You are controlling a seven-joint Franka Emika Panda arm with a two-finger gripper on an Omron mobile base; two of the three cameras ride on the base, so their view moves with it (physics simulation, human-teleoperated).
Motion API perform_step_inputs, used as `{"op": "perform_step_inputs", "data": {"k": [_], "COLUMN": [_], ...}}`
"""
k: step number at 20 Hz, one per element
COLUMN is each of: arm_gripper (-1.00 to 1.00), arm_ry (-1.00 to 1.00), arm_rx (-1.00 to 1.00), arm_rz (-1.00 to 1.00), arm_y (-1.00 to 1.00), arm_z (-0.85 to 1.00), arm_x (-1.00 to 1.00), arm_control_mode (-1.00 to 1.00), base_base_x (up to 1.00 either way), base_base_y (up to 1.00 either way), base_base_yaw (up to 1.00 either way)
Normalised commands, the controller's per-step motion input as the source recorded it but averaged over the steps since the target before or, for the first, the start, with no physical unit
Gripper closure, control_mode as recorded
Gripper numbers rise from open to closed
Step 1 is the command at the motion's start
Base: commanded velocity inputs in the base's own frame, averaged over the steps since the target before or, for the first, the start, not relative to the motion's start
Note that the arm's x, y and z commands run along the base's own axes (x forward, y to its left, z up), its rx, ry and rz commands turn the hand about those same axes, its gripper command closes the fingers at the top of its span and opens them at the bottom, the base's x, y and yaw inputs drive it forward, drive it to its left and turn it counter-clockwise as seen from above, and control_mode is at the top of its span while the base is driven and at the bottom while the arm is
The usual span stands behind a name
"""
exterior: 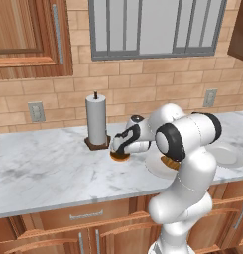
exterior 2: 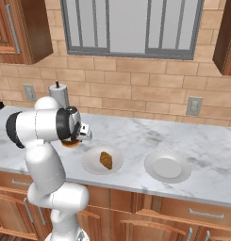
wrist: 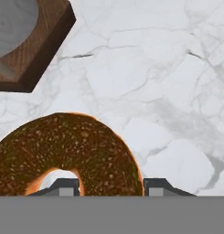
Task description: Place the pastries on the plates.
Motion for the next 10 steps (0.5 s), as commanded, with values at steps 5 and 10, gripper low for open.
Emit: {"op": "perform_step_inputs", "data": {"k": [5,10], "arm_gripper": [1.00,1.00], "arm_ry": [0.01,0.02], "arm_rx": [0.00,0.00], "arm_rz": [-0.01,-0.01], "arm_y": [0.00,0.00], "arm_z": [0.14,0.56], "arm_x": [0.00,-0.12], "arm_control_mode": [-1.00,-1.00], "base_base_x": [0.00,0.00], "base_base_y": [0.00,0.00], "base_base_yaw": [0.00,0.00]}}
